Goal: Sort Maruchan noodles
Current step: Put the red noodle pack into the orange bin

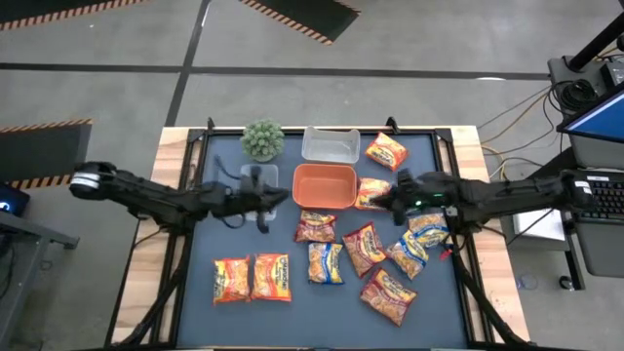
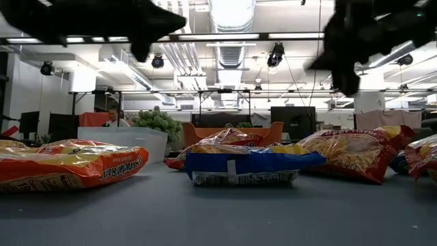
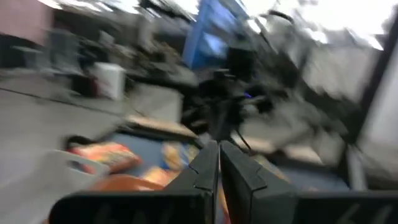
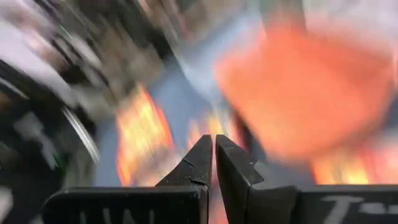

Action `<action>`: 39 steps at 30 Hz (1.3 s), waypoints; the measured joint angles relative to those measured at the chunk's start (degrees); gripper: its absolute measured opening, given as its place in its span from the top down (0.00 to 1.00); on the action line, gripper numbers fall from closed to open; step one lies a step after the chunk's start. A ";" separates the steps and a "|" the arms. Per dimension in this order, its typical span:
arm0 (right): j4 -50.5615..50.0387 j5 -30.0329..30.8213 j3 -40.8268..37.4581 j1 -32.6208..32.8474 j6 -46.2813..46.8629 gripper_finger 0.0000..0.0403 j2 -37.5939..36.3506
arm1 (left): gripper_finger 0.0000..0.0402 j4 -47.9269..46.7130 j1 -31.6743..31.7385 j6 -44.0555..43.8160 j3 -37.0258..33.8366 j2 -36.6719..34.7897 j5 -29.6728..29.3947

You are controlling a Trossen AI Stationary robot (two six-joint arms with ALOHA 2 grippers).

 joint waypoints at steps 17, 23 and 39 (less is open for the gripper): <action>-30.96 -4.32 10.38 10.31 13.37 0.97 12.45 | 1.00 -16.37 -3.05 3.39 21.38 26.49 6.06; -30.82 -3.90 10.35 12.94 17.03 0.97 14.49 | 1.00 -16.13 -4.80 1.85 23.84 31.86 6.06; -27.22 -0.86 10.33 17.43 18.51 0.44 19.44 | 1.00 -15.06 -6.56 0.17 26.47 35.76 5.94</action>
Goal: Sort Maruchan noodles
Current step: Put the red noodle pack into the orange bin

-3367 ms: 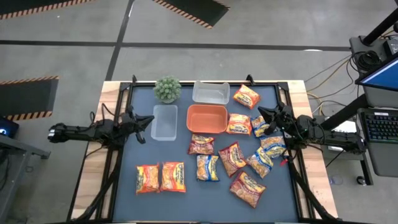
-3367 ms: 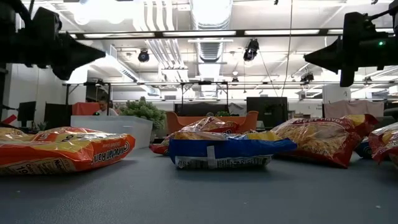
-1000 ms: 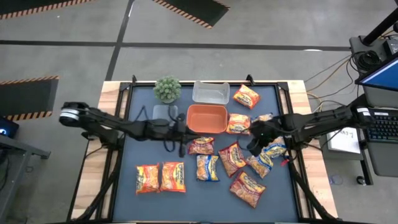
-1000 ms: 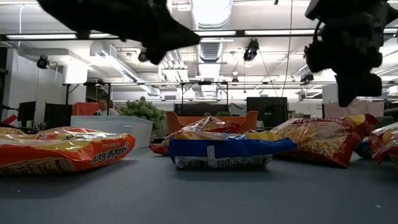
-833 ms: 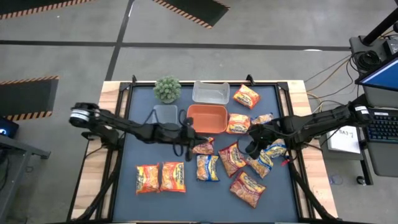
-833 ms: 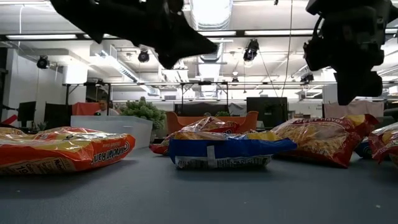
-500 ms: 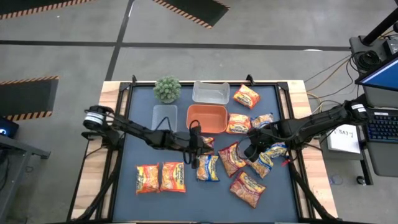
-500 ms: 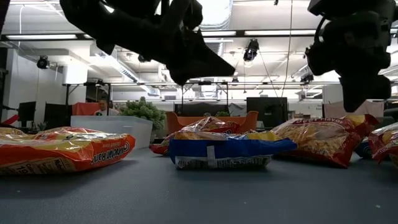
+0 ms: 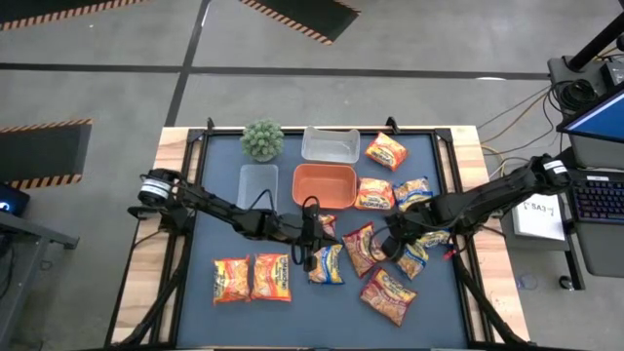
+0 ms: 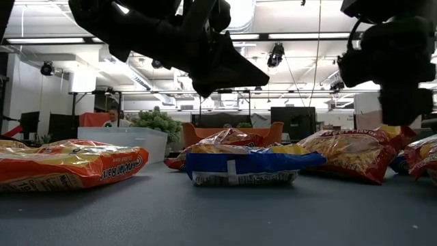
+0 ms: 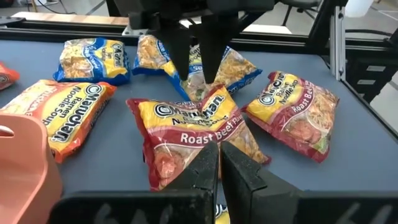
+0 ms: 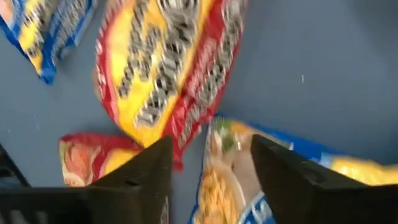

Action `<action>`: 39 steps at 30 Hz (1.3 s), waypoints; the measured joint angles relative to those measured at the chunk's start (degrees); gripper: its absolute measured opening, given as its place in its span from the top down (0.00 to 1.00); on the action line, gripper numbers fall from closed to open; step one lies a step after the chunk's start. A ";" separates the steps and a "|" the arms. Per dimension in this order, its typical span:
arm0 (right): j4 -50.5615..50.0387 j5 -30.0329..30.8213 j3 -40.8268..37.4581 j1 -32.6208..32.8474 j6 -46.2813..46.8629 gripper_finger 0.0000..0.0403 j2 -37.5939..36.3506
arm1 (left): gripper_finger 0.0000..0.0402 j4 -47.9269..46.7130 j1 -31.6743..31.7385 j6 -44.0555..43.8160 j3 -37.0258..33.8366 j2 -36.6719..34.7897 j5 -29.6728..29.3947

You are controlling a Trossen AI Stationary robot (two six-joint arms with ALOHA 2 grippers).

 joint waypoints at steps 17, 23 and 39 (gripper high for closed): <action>13.06 6.96 0.00 -2.43 -5.72 0.19 8.70 | 1.00 0.71 0.00 -0.44 0.00 -0.02 -0.06; 18.30 7.42 0.00 -3.33 -9.08 0.19 10.43 | 1.00 0.68 0.00 -0.44 0.00 -0.04 -0.08; 26.91 6.72 0.02 -3.28 -11.73 0.56 16.71 | 1.00 3.58 0.00 -0.63 -0.07 -0.84 -0.10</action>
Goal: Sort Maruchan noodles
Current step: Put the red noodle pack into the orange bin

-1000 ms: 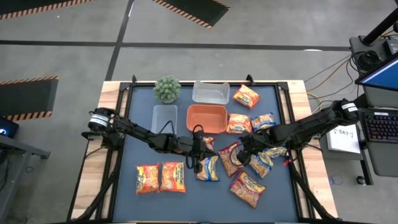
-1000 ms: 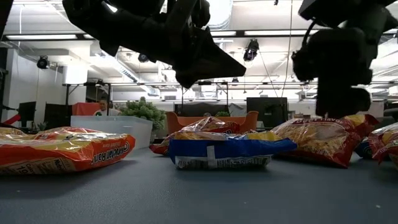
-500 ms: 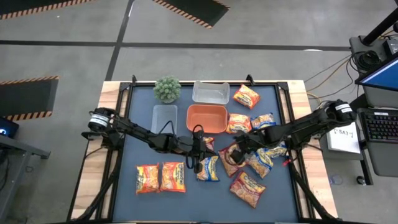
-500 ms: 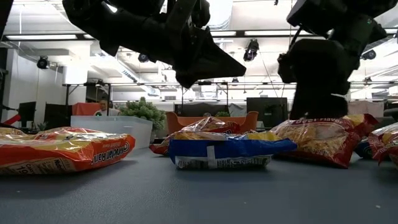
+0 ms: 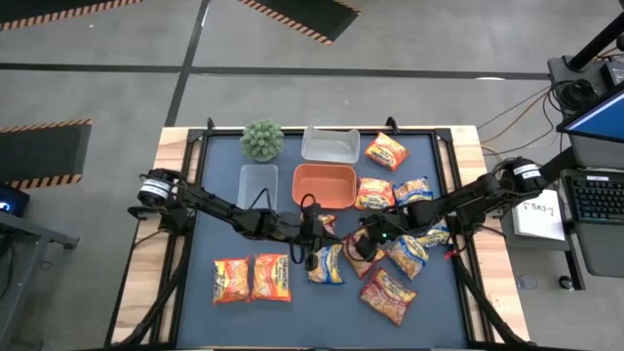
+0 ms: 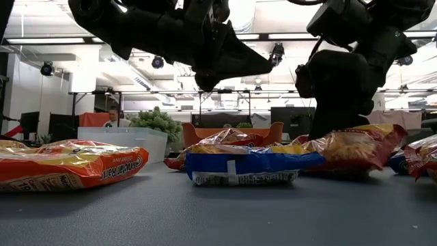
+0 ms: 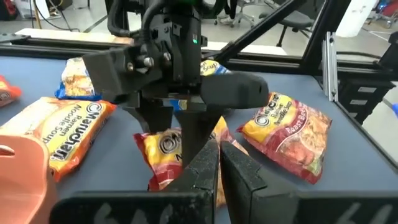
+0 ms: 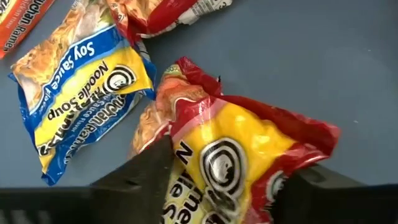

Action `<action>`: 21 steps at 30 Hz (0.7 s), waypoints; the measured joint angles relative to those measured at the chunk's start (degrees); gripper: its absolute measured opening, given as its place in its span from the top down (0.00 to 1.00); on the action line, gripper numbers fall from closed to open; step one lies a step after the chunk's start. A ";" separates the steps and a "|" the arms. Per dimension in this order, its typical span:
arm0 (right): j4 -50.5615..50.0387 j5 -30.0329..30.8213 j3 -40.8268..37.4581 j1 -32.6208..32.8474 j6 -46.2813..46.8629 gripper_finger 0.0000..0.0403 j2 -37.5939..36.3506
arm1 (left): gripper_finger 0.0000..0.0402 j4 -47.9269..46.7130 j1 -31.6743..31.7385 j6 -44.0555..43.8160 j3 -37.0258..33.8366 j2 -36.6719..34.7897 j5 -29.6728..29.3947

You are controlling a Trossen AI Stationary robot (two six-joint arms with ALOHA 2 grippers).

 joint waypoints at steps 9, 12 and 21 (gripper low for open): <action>-1.01 -0.39 -0.08 0.00 -1.60 0.84 -6.53 | 1.00 -8.21 0.00 8.81 0.00 -12.39 -1.10; -0.80 0.31 -0.08 0.00 -2.20 0.91 -9.49 | 1.00 -13.08 -0.04 12.59 0.00 -18.00 -4.75; -0.29 5.04 -0.07 0.15 -3.23 0.98 -16.62 | 1.00 -24.41 -0.09 16.19 -0.07 -29.74 -18.99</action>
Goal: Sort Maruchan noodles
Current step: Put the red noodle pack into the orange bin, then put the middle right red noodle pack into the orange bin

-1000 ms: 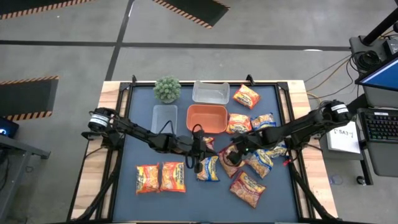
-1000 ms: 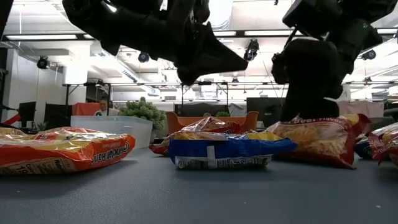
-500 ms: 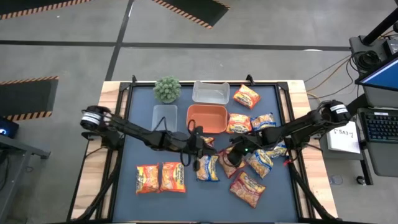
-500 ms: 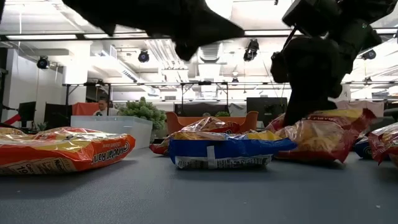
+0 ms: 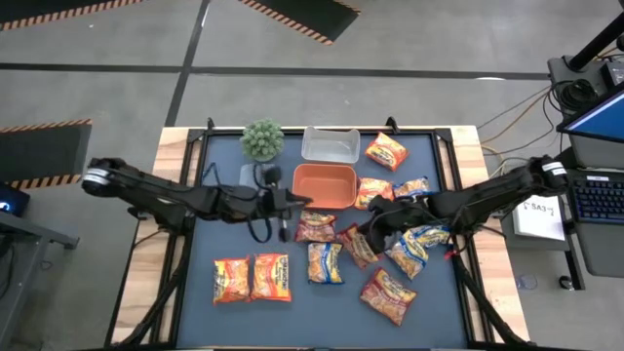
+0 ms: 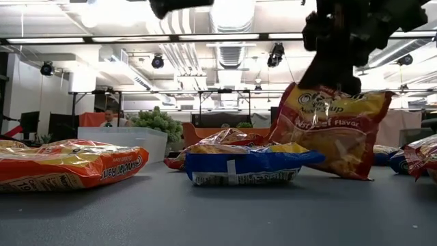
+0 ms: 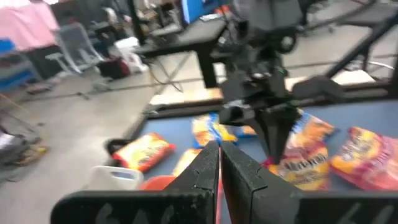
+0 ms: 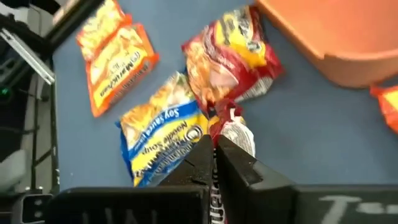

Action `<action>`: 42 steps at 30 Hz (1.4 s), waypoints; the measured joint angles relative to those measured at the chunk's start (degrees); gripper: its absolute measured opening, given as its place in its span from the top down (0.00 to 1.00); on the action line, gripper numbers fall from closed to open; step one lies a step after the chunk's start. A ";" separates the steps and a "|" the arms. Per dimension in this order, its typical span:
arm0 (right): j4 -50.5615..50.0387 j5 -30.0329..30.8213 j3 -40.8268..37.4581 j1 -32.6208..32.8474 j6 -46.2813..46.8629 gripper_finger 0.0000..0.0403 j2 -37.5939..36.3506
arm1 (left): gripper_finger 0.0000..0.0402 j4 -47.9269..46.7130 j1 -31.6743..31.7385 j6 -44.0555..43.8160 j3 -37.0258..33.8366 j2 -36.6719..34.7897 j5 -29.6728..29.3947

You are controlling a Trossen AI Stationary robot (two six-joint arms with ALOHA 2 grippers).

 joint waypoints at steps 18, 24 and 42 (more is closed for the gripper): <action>15.16 5.33 0.00 1.86 -7.83 0.98 -6.34 | 1.00 -1.45 0.22 5.78 -0.09 -1.04 -1.13; 7.33 2.90 0.07 1.86 -1.91 0.98 -6.96 | 1.00 -0.48 0.26 5.75 -0.09 3.62 -1.01; -27.81 -1.23 0.07 0.60 12.38 0.95 -9.22 | 1.00 14.46 0.19 0.24 7.48 32.03 11.84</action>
